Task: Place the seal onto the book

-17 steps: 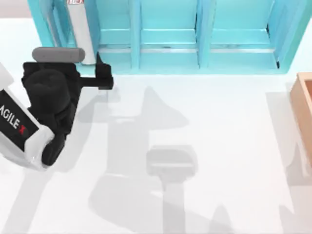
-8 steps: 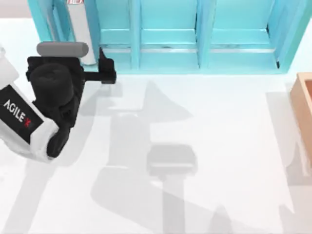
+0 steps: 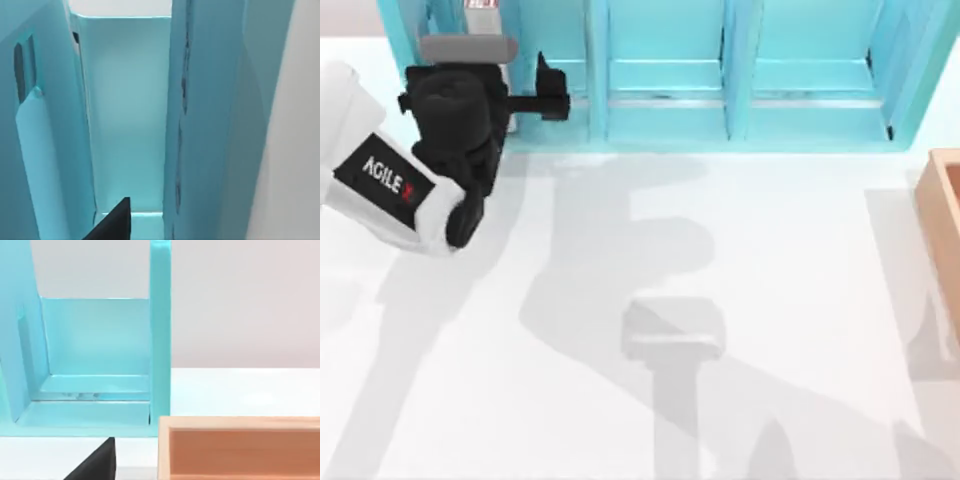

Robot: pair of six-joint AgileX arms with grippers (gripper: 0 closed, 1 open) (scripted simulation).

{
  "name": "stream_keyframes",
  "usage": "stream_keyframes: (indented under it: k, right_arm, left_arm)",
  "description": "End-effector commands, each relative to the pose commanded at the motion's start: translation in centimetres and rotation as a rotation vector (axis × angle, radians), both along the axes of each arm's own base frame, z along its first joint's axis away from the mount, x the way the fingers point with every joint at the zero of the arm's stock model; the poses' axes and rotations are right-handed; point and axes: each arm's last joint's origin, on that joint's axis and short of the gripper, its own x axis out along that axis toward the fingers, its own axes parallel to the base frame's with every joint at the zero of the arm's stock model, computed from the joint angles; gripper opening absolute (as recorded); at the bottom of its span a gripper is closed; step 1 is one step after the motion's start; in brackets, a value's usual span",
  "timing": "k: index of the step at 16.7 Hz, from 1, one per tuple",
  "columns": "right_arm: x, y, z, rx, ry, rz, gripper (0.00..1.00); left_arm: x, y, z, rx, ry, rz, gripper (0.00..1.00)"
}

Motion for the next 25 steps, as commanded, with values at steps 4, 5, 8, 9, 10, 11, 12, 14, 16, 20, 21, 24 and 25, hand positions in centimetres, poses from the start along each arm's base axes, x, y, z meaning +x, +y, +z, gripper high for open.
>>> stream_keyframes:
  k: [4, 5, 8, 9, 10, 11, 12, 14, 16, 20, 21, 24, 25]
  right_arm:
    - [0.00, 0.00, 0.00, 0.000, 0.000, 0.000, 1.00]
    - [0.00, 0.00, 0.00, 0.000, 0.000, 0.000, 1.00]
    - [0.00, 0.00, 0.00, 0.000, 0.000, 0.000, 1.00]
    - [0.00, 0.00, 0.00, 0.000, 0.000, 0.000, 1.00]
    - [0.00, 0.00, 0.00, 0.000, 0.000, 0.000, 1.00]
    - [0.00, 0.00, 0.00, 0.000, 0.000, 0.000, 1.00]
    - [0.00, 0.00, 0.00, 0.000, 0.000, 0.000, 1.00]
    - [0.00, 0.00, 0.00, 0.000, 0.000, 0.000, 1.00]
    - [0.00, 0.00, 0.00, 0.000, 0.000, 0.000, 1.00]
    - [0.00, 0.00, 0.00, 0.000, 0.000, 0.000, 1.00]
    - [0.00, 0.00, 0.00, 0.000, 0.000, 0.000, 1.00]
    - [0.00, 0.00, 0.00, 0.000, 0.000, 0.000, 1.00]
    - [0.00, 0.00, 0.00, 0.000, 0.000, 0.000, 1.00]
  left_arm:
    - [0.62, 0.06, -0.10, 0.000, 0.003, 0.000, 1.00]
    - [0.62, 0.06, -0.10, 0.000, 0.003, 0.000, 1.00]
    - [0.62, 0.06, -0.10, 0.000, 0.003, 0.000, 0.85]
    - [0.62, 0.06, -0.10, 0.000, 0.003, 0.000, 0.77]
    - [0.62, 0.06, -0.10, 0.000, 0.003, 0.000, 0.70]
    - [0.62, 0.06, -0.10, 0.000, 0.003, 0.000, 0.62]
    - [0.62, 0.06, -0.10, 0.000, 0.003, 0.000, 0.55]
    - [0.62, 0.06, -0.10, 0.000, 0.003, 0.000, 0.40]
    - [0.62, 0.06, -0.10, 0.000, 0.003, 0.000, 0.25]
    - [0.62, 0.06, -0.10, 0.000, 0.003, 0.000, 0.00]
    - [0.62, 0.06, -0.10, 0.000, 0.003, 0.000, 0.00]
    - [0.62, 0.06, -0.10, 0.000, 0.003, 0.000, 0.00]
    - [0.62, 0.06, -0.10, 0.000, 0.003, 0.000, 0.00]
